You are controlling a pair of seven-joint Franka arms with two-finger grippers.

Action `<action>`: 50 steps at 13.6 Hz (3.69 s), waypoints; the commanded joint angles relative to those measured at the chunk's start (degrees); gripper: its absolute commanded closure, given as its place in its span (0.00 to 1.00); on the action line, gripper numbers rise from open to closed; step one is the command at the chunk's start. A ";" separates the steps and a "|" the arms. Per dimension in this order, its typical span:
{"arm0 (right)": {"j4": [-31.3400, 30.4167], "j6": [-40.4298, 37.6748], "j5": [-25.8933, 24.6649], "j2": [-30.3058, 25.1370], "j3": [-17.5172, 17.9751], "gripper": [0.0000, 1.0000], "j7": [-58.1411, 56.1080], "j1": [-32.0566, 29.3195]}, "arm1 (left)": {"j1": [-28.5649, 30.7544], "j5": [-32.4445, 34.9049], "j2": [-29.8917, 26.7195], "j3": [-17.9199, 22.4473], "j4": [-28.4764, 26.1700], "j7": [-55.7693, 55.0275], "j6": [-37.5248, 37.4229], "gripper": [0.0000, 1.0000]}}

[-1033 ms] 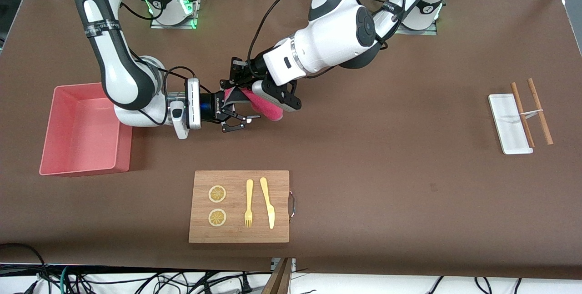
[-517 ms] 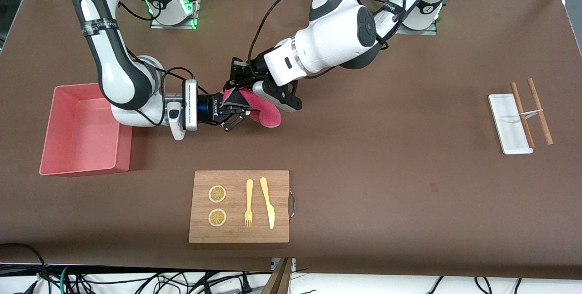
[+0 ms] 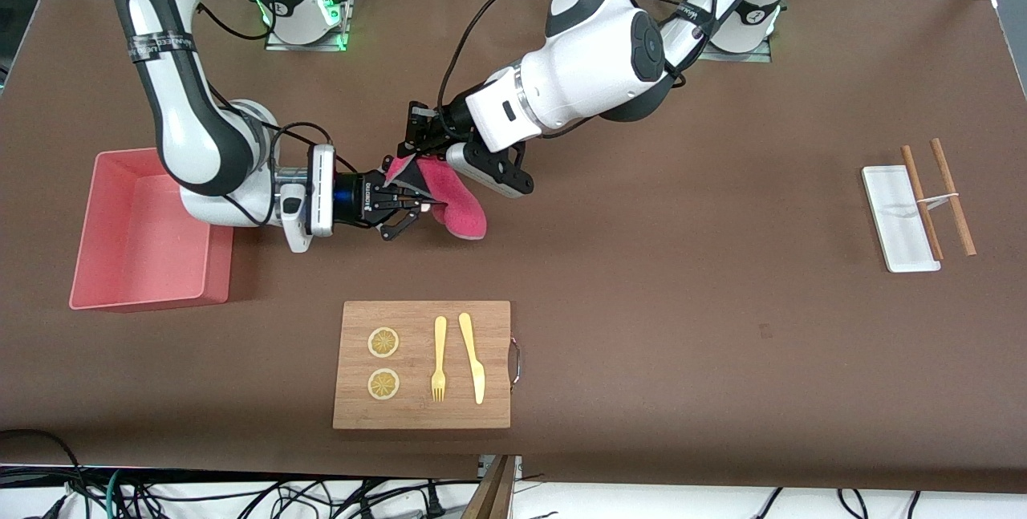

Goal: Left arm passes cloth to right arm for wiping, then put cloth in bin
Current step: 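Grasp the cloth with the right gripper while the left gripper releases it, then lower the cloth with the right gripper while the left gripper withdraws, then wipe the table beside the pink bin with the cloth in the right gripper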

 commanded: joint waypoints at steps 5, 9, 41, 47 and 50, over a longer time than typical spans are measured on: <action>-0.28 -1.60 -8.25 -3.41 -3.73 1.00 4.61 -0.93 | 0.29 0.59 -1.22 0.71 0.44 -0.25 -0.96 0.00; -0.98 -4.51 -25.20 -6.31 -7.25 1.00 14.79 -3.57 | 6.16 9.97 -3.51 0.63 0.35 0.09 -15.60 0.00; -11.37 35.57 -76.66 3.35 -4.62 1.00 114.55 5.73 | 21.65 39.19 -32.87 22.16 -24.44 14.51 -43.42 0.00; -3.02 35.13 -74.90 6.16 -0.85 1.00 132.30 12.41 | 21.65 39.10 -32.78 22.16 -23.12 14.51 -46.31 0.00; 0.32 34.78 -73.50 6.69 2.40 1.00 139.78 13.57 | 21.74 39.10 -32.52 22.16 -22.94 14.60 -46.49 0.00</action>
